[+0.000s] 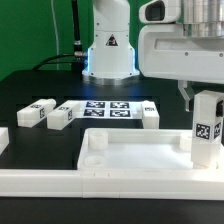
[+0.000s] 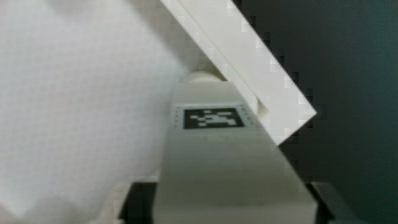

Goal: Assemble desk

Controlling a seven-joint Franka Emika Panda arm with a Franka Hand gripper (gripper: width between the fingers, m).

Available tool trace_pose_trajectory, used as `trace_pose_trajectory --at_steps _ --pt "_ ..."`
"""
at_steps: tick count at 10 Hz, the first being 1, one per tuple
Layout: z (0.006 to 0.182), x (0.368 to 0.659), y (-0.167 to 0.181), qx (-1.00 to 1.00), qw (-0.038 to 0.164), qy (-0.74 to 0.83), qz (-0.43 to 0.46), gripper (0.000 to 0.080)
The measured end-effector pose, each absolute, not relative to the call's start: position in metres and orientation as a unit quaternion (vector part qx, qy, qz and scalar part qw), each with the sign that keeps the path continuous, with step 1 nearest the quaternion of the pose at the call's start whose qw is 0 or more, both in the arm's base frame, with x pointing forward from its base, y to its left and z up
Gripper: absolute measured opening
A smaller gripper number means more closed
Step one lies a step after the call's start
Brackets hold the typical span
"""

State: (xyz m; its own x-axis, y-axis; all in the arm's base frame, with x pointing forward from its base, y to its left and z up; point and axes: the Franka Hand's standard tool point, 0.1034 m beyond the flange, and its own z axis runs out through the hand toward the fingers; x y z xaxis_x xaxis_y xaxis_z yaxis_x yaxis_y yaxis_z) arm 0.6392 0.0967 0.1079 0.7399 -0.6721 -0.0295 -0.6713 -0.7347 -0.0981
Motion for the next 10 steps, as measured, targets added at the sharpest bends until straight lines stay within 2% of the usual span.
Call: trace_pose_trajectory --at_steps 1,2,3,4,5,6,10 --pt "0.1079 0.6392 0.0968 -0.935 0.051 0.35 -0.005 0.029" --pt "0.1078 0.6391 0.0973 -0.94 0.051 0.338 -0.005 0.0352" --pt "0.1091 0.6396 0.0999 -0.942 0.05 0.333 -0.004 0.055" --pt "0.111 0.6408 0.1004 -0.951 0.051 0.305 -0.008 0.055" --pt "0.1117 0.6412 0.1001 -0.969 0.049 0.241 -0.012 0.0619" --pt "0.1125 0.6416 0.1002 -0.981 0.049 0.188 -0.015 0.064" --pt "0.1129 0.642 0.0999 -0.998 0.046 0.025 -0.024 0.0649"
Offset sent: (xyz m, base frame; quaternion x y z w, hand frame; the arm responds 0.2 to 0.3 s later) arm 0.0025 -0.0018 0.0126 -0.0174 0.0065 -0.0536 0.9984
